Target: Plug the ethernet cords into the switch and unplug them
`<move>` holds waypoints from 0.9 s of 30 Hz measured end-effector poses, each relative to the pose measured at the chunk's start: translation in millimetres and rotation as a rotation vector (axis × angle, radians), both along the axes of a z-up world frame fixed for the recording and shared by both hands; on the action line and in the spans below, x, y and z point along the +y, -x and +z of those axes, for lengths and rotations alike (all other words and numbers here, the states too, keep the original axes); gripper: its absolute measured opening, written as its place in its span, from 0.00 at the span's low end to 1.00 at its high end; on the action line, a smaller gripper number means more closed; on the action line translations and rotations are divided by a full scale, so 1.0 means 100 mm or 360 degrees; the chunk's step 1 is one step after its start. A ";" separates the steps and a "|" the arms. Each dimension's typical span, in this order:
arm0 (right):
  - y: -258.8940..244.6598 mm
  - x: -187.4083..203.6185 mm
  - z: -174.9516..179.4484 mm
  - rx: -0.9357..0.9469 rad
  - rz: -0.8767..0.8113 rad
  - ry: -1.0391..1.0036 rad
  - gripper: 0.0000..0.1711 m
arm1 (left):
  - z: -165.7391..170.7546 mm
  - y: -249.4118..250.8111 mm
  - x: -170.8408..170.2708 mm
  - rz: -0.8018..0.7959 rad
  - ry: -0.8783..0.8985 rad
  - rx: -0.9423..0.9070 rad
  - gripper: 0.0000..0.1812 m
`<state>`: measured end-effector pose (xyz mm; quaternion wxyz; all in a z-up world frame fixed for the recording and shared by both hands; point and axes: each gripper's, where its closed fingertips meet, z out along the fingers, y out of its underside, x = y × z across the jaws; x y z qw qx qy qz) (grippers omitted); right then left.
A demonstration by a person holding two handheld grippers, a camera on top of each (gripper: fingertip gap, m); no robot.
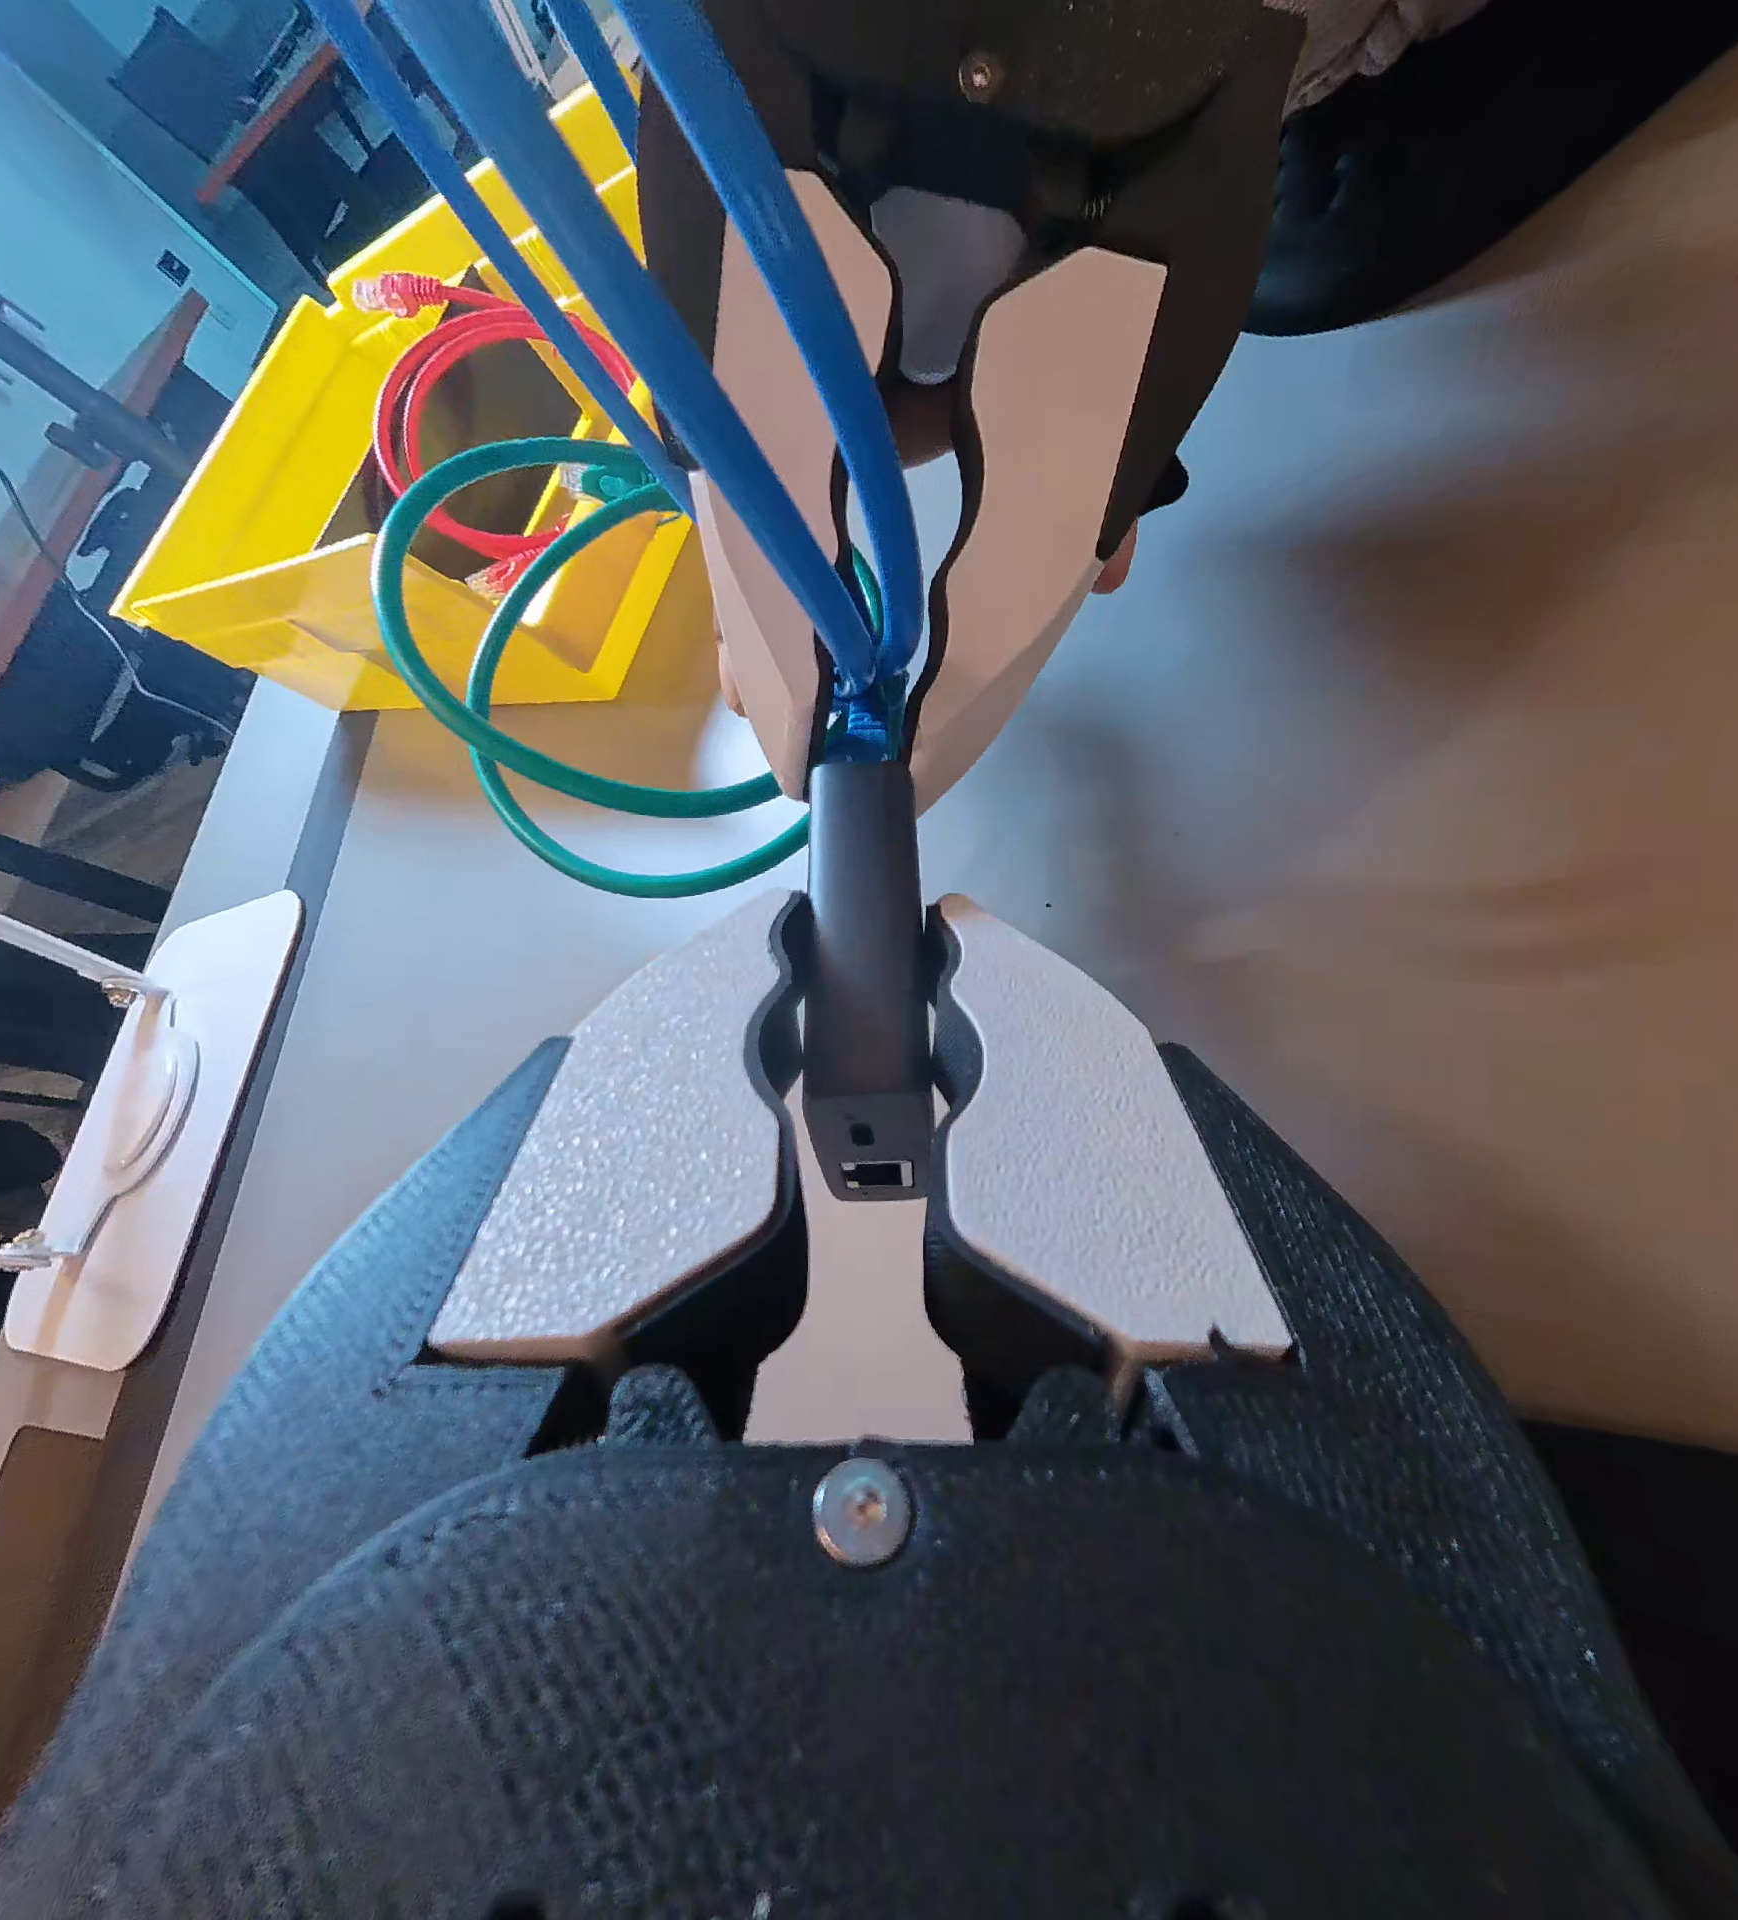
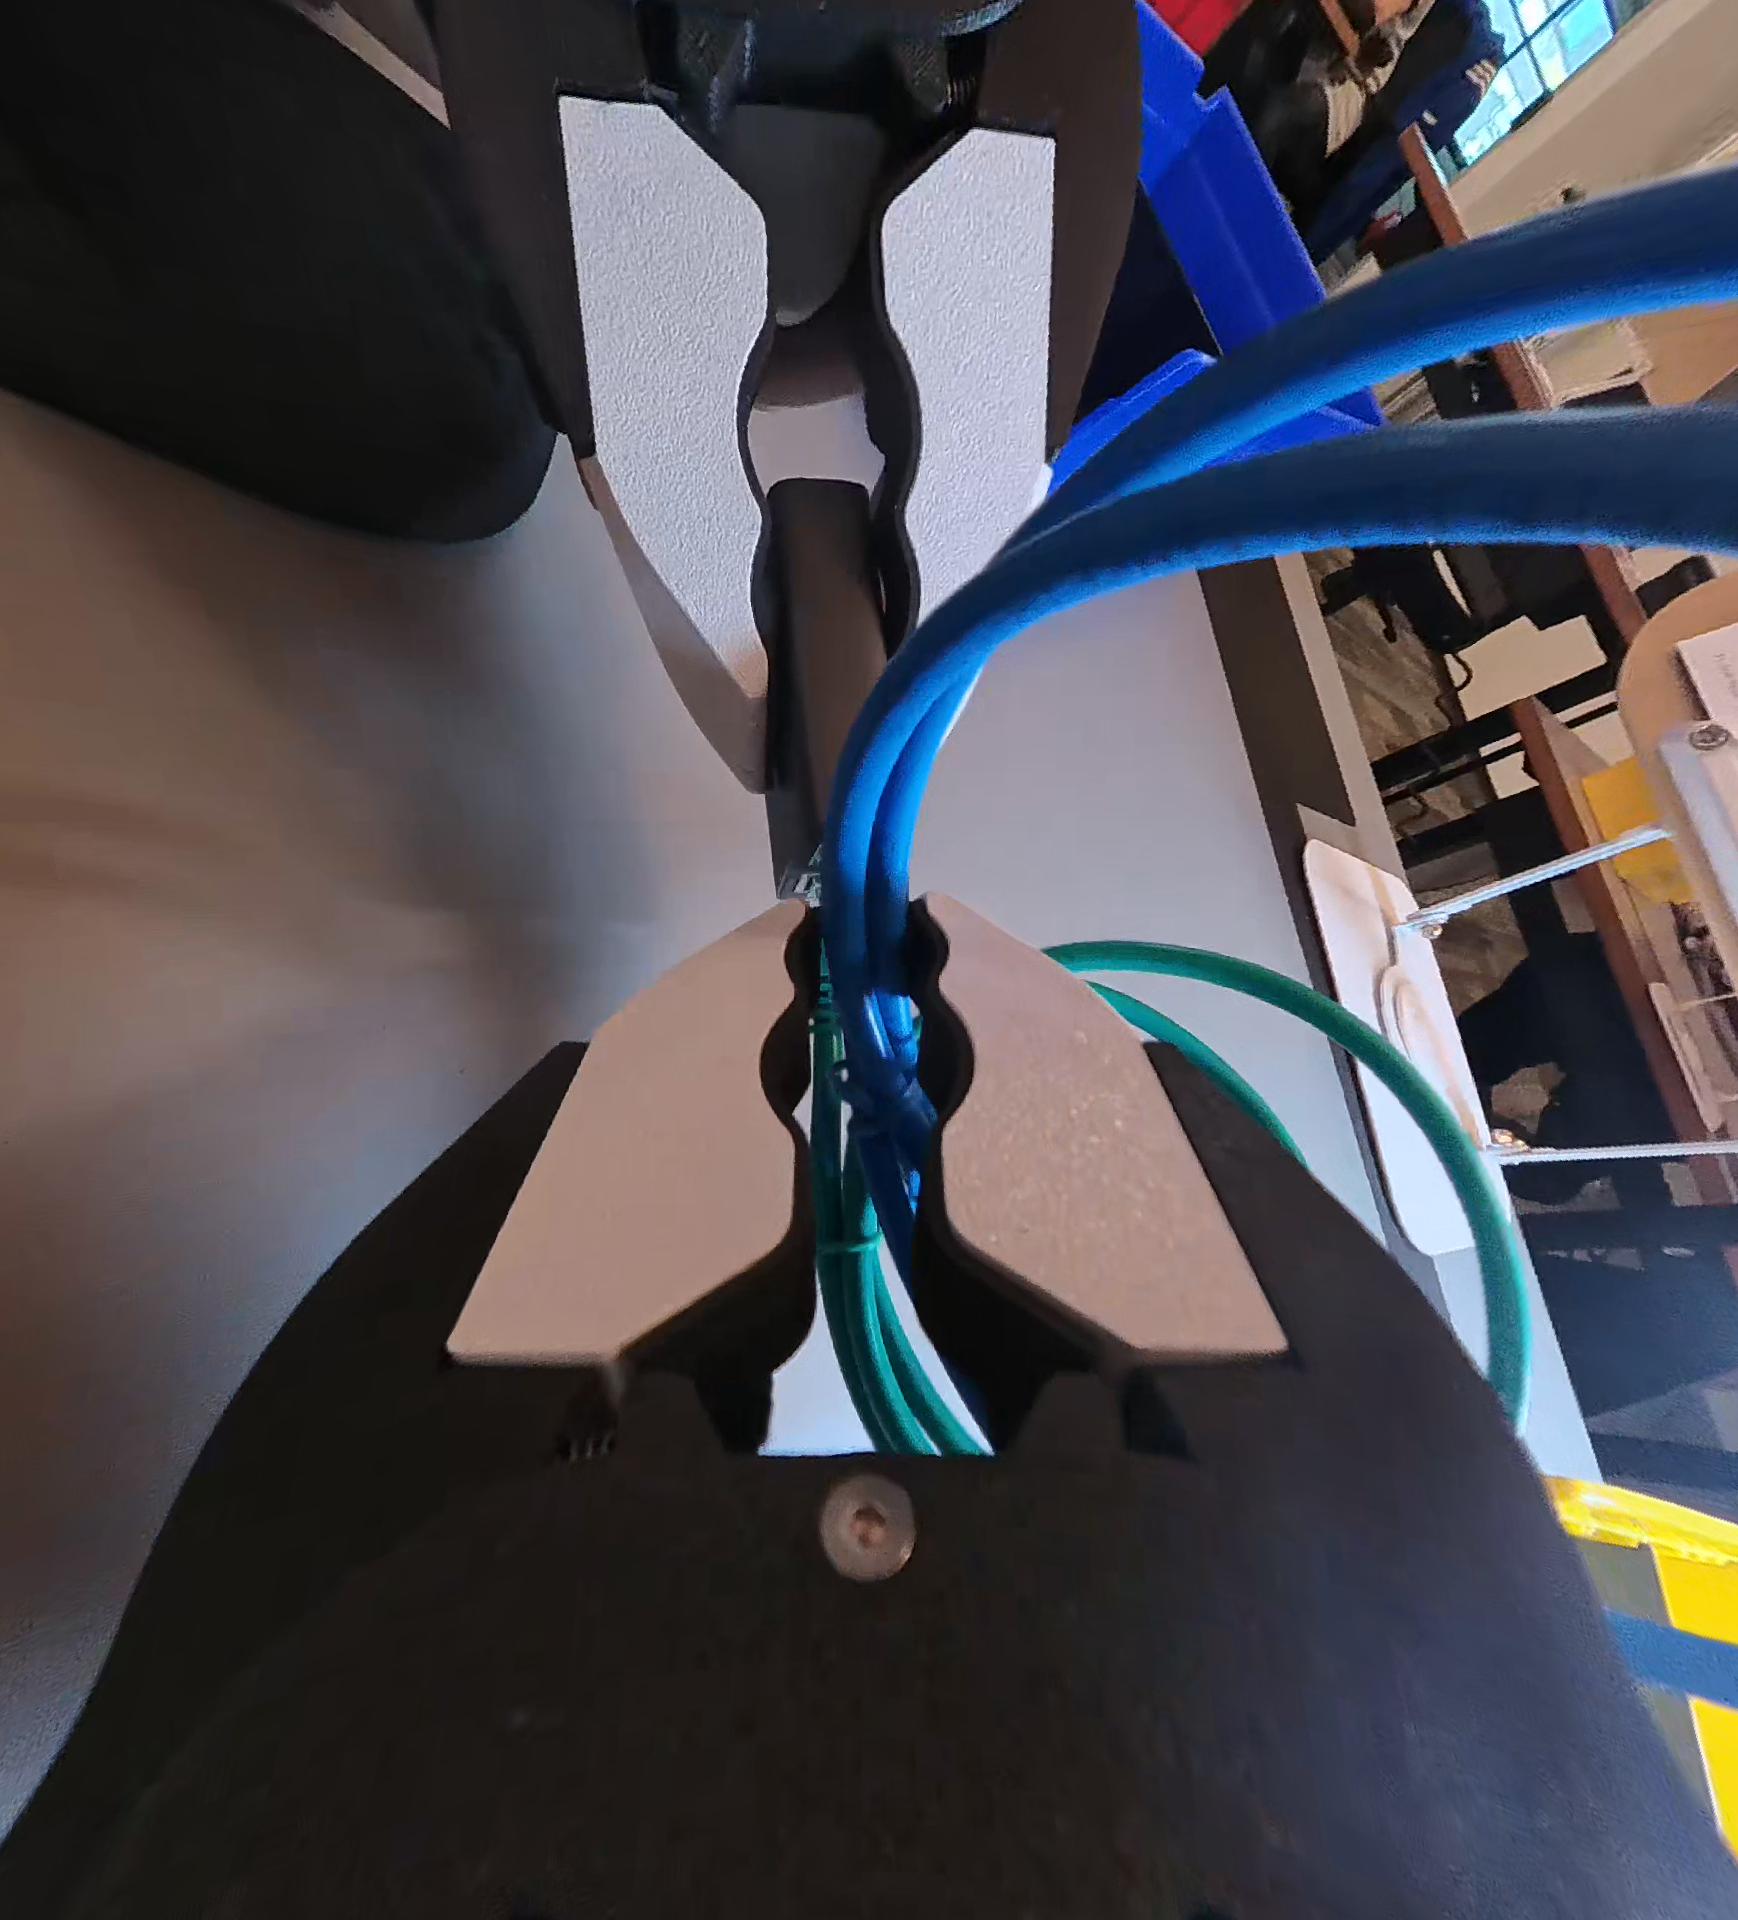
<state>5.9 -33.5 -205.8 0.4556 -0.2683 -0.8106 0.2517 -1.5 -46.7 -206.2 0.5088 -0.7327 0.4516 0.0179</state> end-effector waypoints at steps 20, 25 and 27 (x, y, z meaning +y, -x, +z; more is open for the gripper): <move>-0.14 -0.17 -0.09 -0.0022 0.0235 -0.0226 0.08 | -0.12 -0.15 -0.06 -0.0175 -0.0193 0.0429 0.12; -0.22 -0.23 -0.17 -0.0118 0.0356 -0.0390 0.08 | -0.21 -0.20 -0.08 -0.0254 -0.0125 0.0452 0.12; -0.26 -0.24 -0.21 -0.0169 0.0401 -0.0484 0.08 | -0.26 -0.23 -0.08 -0.0280 -0.0097 0.0456 0.12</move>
